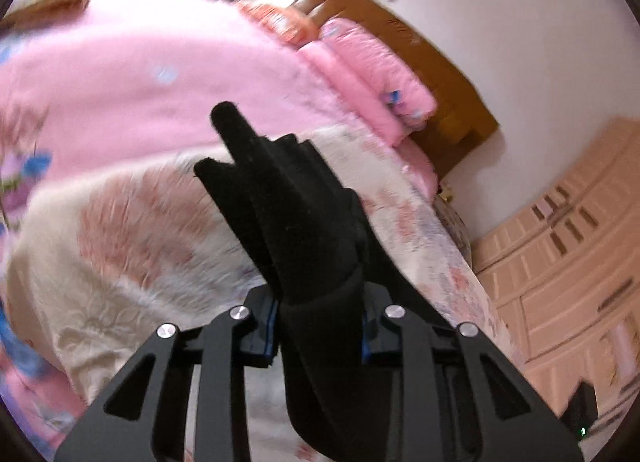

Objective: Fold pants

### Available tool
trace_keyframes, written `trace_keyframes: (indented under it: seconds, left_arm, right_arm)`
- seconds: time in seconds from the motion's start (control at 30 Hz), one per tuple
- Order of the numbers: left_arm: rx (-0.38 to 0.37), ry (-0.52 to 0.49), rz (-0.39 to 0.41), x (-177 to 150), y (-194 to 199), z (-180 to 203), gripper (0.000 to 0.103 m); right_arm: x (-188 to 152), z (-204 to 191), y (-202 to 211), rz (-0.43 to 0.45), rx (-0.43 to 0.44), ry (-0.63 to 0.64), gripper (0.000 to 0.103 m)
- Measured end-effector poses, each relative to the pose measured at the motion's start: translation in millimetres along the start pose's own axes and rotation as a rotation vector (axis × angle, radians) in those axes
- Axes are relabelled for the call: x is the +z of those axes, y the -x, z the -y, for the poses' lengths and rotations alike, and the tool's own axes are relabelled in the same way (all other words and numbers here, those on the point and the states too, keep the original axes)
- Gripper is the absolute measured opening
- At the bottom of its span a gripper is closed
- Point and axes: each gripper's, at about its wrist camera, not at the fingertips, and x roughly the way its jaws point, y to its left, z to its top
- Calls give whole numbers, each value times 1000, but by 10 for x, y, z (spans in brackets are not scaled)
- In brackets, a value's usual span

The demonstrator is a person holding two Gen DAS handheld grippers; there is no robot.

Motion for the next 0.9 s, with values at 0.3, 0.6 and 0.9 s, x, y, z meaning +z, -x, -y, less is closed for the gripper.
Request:
trace_keyframes:
  seconds: [0.3,0.6,0.9]
  left_arm:
    - [-23,-398,108,-195,652,1185,28]
    - [-53,-616,122,-650,752,2069,28]
    - [-54,-782,100,-1305,692,2689,28]
  right_arm:
    - [284,-144,-746,-84,88,148,98]
    - [323,-381,-694,-89,122,135,98]
    - [-171,314,357,23,11,-150,99]
